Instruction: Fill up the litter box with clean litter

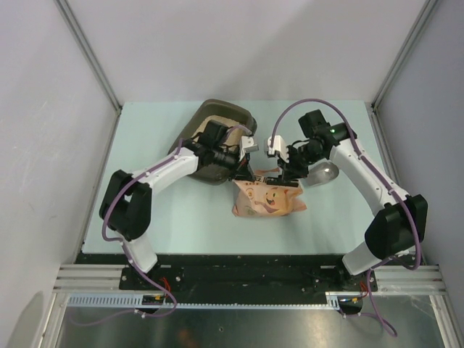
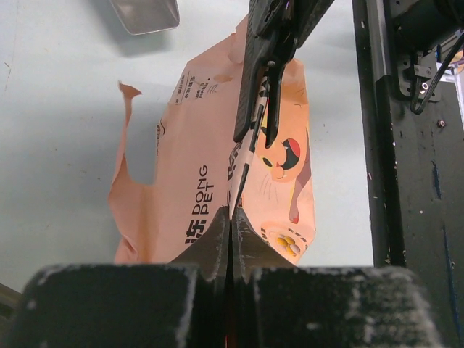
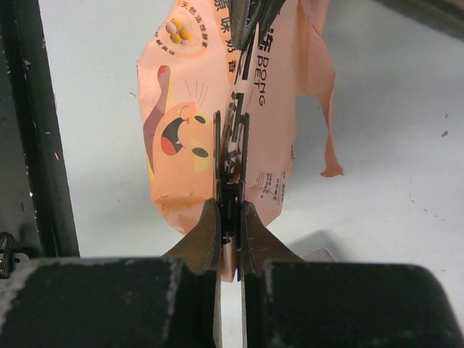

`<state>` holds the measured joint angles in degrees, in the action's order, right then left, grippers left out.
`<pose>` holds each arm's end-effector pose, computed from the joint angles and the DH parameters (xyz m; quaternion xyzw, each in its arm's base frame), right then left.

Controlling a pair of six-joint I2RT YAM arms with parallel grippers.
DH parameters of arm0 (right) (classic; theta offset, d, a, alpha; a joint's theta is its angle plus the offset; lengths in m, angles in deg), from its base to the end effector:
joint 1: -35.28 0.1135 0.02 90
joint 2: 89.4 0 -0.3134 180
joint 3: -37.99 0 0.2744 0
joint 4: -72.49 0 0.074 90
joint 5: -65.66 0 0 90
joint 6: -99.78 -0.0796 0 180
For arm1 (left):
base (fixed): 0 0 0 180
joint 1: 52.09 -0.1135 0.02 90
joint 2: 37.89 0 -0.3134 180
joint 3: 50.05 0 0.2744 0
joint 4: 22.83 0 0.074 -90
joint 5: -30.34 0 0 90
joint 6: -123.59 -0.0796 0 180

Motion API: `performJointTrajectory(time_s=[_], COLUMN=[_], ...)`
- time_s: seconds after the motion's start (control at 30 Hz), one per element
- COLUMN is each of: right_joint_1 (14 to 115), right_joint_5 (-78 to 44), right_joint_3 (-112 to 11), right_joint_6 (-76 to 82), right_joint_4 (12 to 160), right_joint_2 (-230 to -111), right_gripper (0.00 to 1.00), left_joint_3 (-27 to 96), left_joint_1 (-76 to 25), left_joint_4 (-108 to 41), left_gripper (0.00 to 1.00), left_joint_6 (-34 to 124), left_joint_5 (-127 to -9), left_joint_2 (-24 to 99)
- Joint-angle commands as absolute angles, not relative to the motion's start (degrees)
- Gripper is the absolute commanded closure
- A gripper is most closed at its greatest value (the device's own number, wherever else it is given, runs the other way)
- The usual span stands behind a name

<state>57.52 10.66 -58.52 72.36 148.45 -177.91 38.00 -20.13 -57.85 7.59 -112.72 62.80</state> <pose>0.2936 0.1694 0.3360 -0.6738 0.6524 0.2142 0.2729 0.3294 -0.2805 0.2714 0.5453 0.6517 -0.4328 0.3010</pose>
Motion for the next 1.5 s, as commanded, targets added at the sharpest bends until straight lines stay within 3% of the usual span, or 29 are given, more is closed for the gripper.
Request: performJointTrajectory(time_s=[0.0, 0.47, 1.17, 1.27, 1.33, 1.47], right_joint_1=[58.84, 57.00, 57.08, 56.99, 56.99, 56.99], right_joint_5=[10.29, 16.17, 12.22, 11.61, 10.82, 6.44], right_joint_3=[-58.32, -56.91, -55.41, -55.41, -55.50, -55.41], right_joint_6=[71.39, 69.72, 67.61, 67.34, 66.56, 62.34], right_joint_4=[147.87, 146.64, 143.56, 143.56, 142.61, 138.56], right_joint_2=[-178.96, -179.49, -180.37, -179.93, -179.15, -176.16], right_gripper=[1.00, 1.00, 0.99, 0.94, 0.86, 0.59], left_joint_3=[37.73, 37.64, 38.52, 38.60, 38.69, 39.31], left_joint_1=[-20.89, -21.51, -21.95, -21.95, -21.95, -21.95], left_joint_4=[-58.22, -58.23, -58.23, -58.23, -58.22, -58.22], left_gripper=[1.00, 1.00, 1.00, 1.00, 0.89, 0.68], left_joint_6=[7.14, 7.13, 7.58, 7.57, 7.75, 7.75], left_joint_5=[-115.29, -115.73, -115.64, -116.00, -115.73, -114.77], left_joint_2=[60.02, 60.37, 60.73, 60.73, 60.64, 60.11])
